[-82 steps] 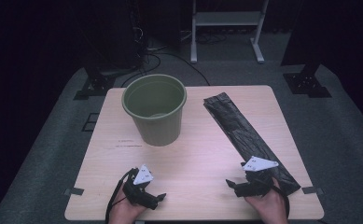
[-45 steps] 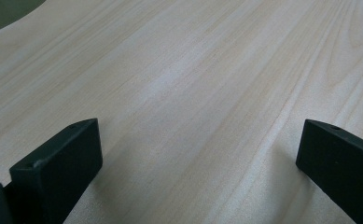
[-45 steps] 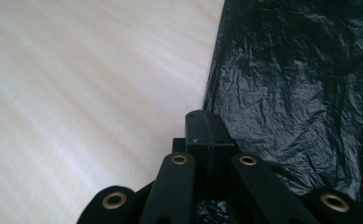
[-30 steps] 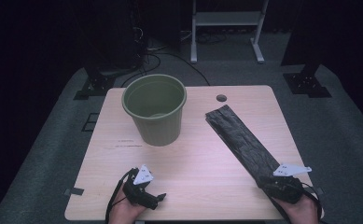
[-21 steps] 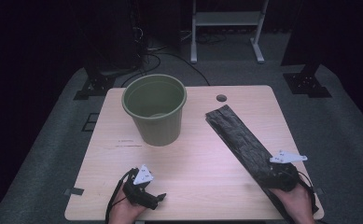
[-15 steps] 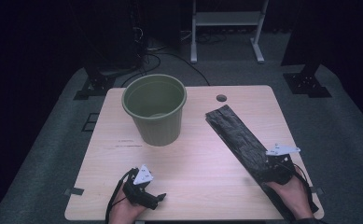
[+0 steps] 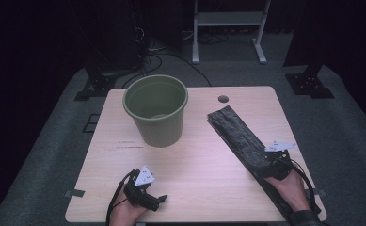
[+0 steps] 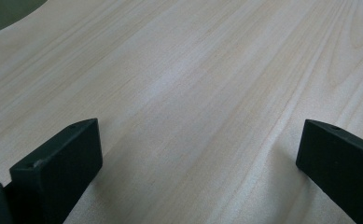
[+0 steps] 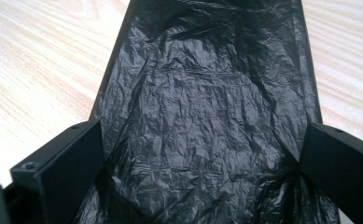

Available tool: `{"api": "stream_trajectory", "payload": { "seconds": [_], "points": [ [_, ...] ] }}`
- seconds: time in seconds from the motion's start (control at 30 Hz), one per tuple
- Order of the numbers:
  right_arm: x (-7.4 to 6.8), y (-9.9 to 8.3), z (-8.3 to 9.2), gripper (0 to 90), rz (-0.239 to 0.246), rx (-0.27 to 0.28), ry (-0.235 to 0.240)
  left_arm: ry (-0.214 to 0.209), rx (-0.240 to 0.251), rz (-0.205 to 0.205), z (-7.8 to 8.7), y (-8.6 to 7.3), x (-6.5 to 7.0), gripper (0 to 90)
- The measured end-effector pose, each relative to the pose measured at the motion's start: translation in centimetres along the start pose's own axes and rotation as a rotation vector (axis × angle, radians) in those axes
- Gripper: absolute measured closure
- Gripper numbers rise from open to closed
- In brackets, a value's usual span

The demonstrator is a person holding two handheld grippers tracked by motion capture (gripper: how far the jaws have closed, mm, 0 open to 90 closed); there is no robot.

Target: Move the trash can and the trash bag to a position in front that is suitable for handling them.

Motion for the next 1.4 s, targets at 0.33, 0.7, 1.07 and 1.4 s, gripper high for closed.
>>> {"api": "stream_trajectory", "payload": {
  "seconds": [0.33, 0.7, 1.07, 1.4],
  "points": [
    [0.0, -0.1, 0.0, 0.0, 0.005, 0.016, 0.010, -0.007, -0.011, 0.040, 0.2, 0.1, -0.9, 0.0],
    [0.0, -0.1, 0.0, 0.0, 0.004, 0.016, 0.008, -0.030, 0.028, 0.070, 1.7, 1.8, -2.0, 0.0],
    [0.0, -0.1, 0.0, 0.0, 0.003, 0.016, 0.007, -0.050, 0.063, 0.109, 2.9, 4.1, -3.5, 0.0],
    [0.0, -0.1, 0.0, 0.0, 0.004, 0.016, 0.007, -0.019, 0.099, 0.132, 4.7, 6.3, -6.0, 0.1]
  ]
}}
Point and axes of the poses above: each handheld gripper's, and its own axes: z roughly backward along the jaws, y roughly out of its top, x roughly to its right, the point moved 10 cm from there along -z, roughly forward along the jaws, and after that the axes turned 14 degrees about y, right-handed, at the moved point
